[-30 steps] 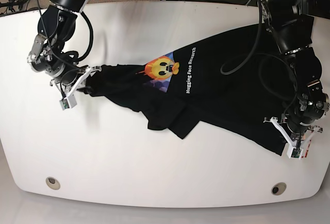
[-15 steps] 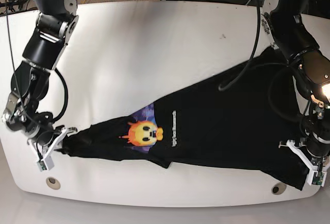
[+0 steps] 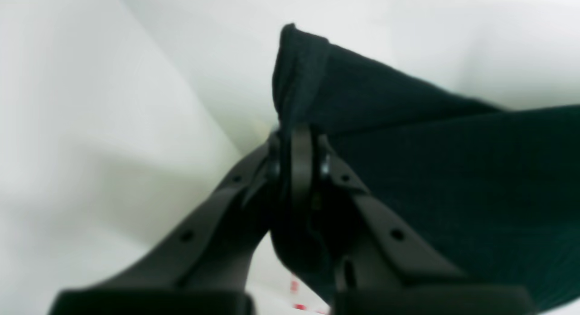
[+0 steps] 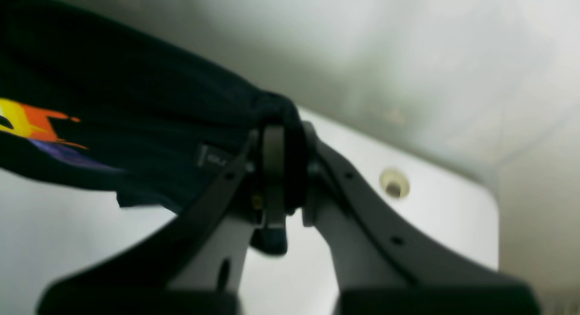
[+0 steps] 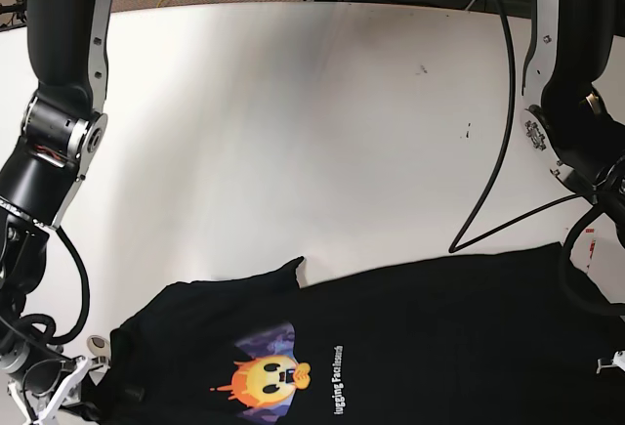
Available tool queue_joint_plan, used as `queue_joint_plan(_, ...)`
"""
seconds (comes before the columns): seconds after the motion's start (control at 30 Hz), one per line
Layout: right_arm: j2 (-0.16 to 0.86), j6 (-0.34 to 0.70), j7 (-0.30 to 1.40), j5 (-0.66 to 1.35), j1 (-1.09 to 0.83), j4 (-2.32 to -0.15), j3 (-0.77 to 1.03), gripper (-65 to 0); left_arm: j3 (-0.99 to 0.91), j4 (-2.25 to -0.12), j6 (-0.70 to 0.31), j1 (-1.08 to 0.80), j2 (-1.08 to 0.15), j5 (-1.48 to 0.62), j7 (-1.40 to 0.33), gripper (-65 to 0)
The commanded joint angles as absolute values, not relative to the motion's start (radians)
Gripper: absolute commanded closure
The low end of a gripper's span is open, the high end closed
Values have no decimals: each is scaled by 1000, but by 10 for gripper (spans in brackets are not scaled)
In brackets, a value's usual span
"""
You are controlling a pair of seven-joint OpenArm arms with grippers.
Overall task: Fold the T-shirt properly
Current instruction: 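Pull both grippers apart to stretch the shirt flat on the table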
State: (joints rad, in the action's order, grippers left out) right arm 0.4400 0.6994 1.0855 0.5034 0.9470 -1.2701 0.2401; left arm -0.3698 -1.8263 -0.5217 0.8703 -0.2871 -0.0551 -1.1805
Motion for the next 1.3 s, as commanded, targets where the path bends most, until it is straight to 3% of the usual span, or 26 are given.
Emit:
queue_joint_plan(0.0,453,698,1115,499,974,-1294,248,0,-367,-1840,-565,880,-295,-51,-1170,0)
queue_joint_plan(0.33,429,698,1127,605,667,-1314,406,0,-389,-1882,-593,624,-300,-51,-1159,0)
queue_joint_plan(0.5,424,698,1127,720,473,-1316,476,0,-460,-1917,-674,429,-292,-51,-1107,0)
queue_joint_plan(0.9,421,698,1127,886,151,-1395,490,0,-532,-1916,-698,102,-291,-53,-1058,0)
queue_joint_plan(1.1,366,698,1130,883,41,-1488,489,0,-547,-1908,-698,-12,-260,-48,-958,0)
queue_joint_plan(1.17,363,698,1129,883,2,-1504,486,-59,-544,-1908,-698,-50,-257,-50,-937,0)
queue_joint_plan(1.27,340,698,1124,881,-48,-1509,486,-212,-542,-1906,-698,-90,-255,-50,-926,0)
